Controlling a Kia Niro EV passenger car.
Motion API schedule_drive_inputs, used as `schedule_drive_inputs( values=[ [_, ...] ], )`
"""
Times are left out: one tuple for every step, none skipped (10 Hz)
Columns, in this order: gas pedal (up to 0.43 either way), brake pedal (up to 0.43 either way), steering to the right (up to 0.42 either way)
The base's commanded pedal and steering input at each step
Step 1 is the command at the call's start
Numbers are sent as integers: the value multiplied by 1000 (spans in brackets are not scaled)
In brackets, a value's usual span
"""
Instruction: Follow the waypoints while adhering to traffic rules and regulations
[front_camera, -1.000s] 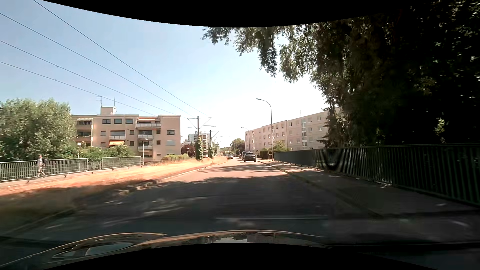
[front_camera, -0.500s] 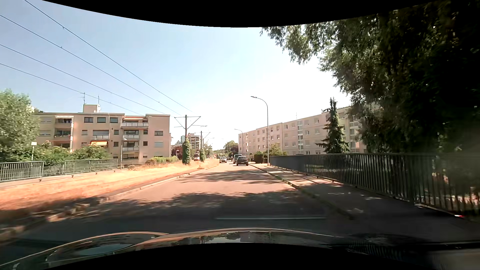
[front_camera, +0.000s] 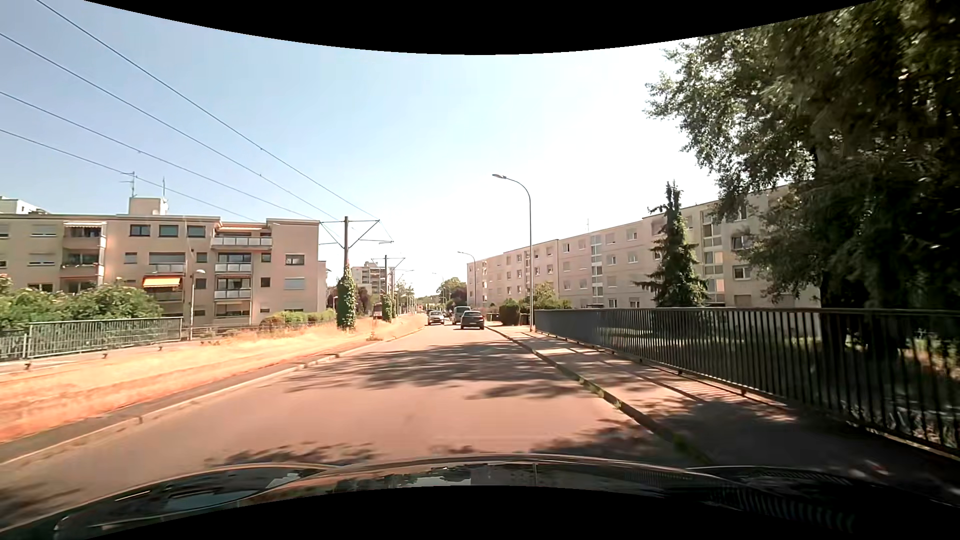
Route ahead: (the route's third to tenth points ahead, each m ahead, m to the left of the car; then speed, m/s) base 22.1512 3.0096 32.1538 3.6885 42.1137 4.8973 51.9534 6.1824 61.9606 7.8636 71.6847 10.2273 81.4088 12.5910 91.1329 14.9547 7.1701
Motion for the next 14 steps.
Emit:
schedule_drive_inputs(
  values=[
    [87,0,12],
    [87,0,5],
    [87,0,3],
    [87,0,2],
    [87,0,1],
    [87,0,0],
    [87,0,-1],
    [87,0,-2],
    [79,0,-9],
    [79,0,-14],
    [79,0,-16],
    [79,0,-16],
    [79,0,-19],
    [79,0,-25]
  ],
)
